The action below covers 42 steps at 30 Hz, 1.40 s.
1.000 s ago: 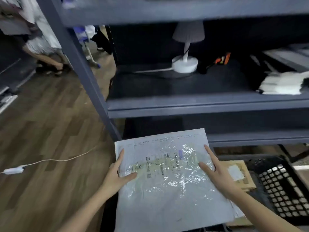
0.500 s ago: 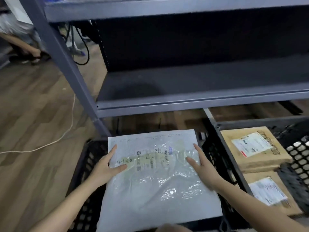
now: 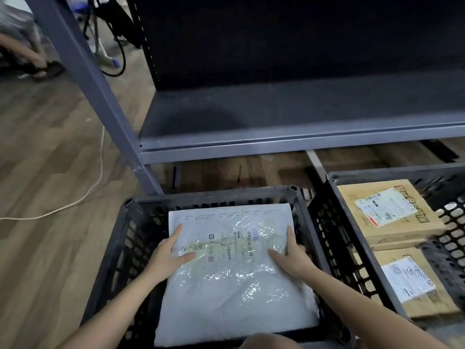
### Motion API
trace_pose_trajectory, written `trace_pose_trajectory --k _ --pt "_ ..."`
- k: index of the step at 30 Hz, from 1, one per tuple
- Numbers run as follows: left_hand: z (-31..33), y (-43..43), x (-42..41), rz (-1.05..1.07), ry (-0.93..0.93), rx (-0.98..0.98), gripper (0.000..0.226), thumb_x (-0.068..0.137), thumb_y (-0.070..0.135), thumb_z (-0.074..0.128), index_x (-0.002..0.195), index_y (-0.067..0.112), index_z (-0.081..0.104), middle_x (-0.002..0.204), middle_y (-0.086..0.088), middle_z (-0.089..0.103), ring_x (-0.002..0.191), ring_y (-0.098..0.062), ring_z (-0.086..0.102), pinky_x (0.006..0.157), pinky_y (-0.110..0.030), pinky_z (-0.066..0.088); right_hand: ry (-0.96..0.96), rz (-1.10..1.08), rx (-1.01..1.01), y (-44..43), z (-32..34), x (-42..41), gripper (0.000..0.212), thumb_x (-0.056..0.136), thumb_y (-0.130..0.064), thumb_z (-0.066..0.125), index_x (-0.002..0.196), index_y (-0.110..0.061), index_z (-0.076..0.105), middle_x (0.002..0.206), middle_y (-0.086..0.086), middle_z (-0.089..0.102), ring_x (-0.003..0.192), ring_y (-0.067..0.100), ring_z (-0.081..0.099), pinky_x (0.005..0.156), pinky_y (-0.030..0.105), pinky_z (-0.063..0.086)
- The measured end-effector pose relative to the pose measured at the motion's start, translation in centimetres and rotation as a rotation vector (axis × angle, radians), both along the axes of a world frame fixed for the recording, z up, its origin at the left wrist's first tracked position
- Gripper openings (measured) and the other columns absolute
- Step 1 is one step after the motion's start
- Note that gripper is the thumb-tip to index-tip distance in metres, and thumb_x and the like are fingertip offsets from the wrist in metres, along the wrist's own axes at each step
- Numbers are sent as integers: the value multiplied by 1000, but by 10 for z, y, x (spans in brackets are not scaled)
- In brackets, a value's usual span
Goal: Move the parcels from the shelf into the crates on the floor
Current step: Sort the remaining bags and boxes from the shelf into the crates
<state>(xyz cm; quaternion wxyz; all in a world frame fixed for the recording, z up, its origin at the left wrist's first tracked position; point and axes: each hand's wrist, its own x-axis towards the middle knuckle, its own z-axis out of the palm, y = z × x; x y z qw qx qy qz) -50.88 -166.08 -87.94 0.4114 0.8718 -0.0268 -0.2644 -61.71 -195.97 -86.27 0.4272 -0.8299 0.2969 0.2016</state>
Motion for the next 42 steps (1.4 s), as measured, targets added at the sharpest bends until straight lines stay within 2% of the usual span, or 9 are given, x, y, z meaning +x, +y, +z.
trace_pose_trajectory --k 8,15,20,23,26,31,35,38,42 --pt "-50 -7 -4 -18 12 129 101 73 44 76 150 29 12 144 -7 39 133 -21 37 110 -34 33 258 155 18 2 -28 18 116 84 -13 69 142 -17 -31 141 24 37 116 29 55 80 25 45" --pt "-85 -16 -2 -81 40 316 98 82 44 68 150 29 -1 142 -11 38 130 -24 42 98 -30 36 326 223 -87 4 -62 21 122 80 -15 73 142 -18 -33 105 11 48 66 6 44 54 16 37" --pt "-104 -22 0 -85 30 409 95 83 48 65 150 32 0 133 -13 45 113 -24 53 83 -28 43 342 252 -125 8 -87 21 115 84 -18 70 143 -23 -29 130 20 43 72 5 46 73 20 41" --pt "-116 -28 -3 -51 22 396 95 81 44 69 150 31 5 133 -17 47 113 -28 55 79 -28 44 351 350 -234 8 -104 14 96 90 -14 57 147 -29 -19 147 25 19 109 23 53 94 32 44" --pt "-126 -38 -13 -150 108 354 94 82 34 71 151 20 9 156 -22 8 143 -28 24 110 -29 26 483 480 -340 17 -109 10 77 97 -9 41 149 -33 -10 156 18 -14 137 33 29 103 44 38" --pt "-131 -39 -16 -256 116 322 100 84 26 70 151 14 -3 155 -14 -21 147 -27 -6 116 -31 11 419 674 -512 16 -109 13 73 98 -10 41 150 -17 -10 153 18 -26 146 33 2 103 39 39" --pt "-114 -51 -22 -621 11 559 114 79 43 71 148 24 -18 143 -8 -40 138 -39 -27 116 -51 2 301 911 -530 14 -106 21 107 84 -55 56 143 -16 -25 150 19 -29 142 34 -20 118 43 3" --pt "-105 -62 -34 -904 -103 689 114 74 48 72 140 43 -21 138 -8 -44 128 -36 -36 110 -64 -2 251 1076 -573 19 -115 18 122 76 -57 65 137 -21 -35 143 20 -37 138 39 -25 116 47 -2" --pt "-118 -65 -36 -960 -11 829 110 78 40 72 146 38 -15 150 -16 -34 138 -45 -24 109 -68 4 334 1127 -632 16 -140 5 129 72 -48 74 138 -29 -36 134 14 -47 133 30 -34 116 42 -4"
